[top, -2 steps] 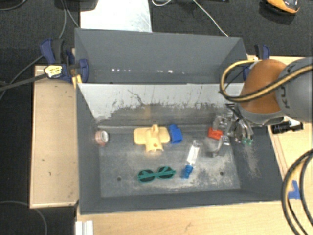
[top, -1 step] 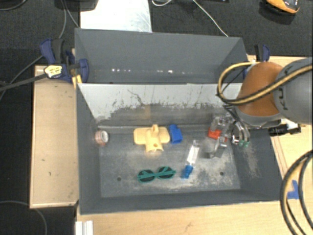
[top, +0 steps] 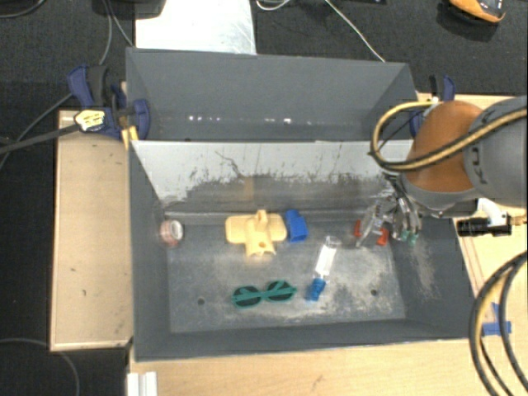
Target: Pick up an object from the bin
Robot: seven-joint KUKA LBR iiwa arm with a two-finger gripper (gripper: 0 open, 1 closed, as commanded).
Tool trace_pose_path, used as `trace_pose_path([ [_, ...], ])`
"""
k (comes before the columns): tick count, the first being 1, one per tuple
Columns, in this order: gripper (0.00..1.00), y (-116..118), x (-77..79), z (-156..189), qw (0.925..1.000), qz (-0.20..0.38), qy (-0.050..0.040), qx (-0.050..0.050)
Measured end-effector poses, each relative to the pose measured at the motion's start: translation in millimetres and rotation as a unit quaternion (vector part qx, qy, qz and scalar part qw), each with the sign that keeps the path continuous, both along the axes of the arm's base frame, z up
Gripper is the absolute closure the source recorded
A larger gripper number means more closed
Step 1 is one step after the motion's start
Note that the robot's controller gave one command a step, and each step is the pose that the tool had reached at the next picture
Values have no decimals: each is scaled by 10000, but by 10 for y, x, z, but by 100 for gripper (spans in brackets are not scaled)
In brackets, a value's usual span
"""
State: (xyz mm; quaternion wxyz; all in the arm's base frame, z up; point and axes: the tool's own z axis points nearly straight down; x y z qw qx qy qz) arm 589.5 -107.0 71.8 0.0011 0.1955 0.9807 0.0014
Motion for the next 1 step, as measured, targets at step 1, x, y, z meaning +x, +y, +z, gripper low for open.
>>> trace_pose_path([
  [1,100,0,0,0,10000,7,0,-2],
])
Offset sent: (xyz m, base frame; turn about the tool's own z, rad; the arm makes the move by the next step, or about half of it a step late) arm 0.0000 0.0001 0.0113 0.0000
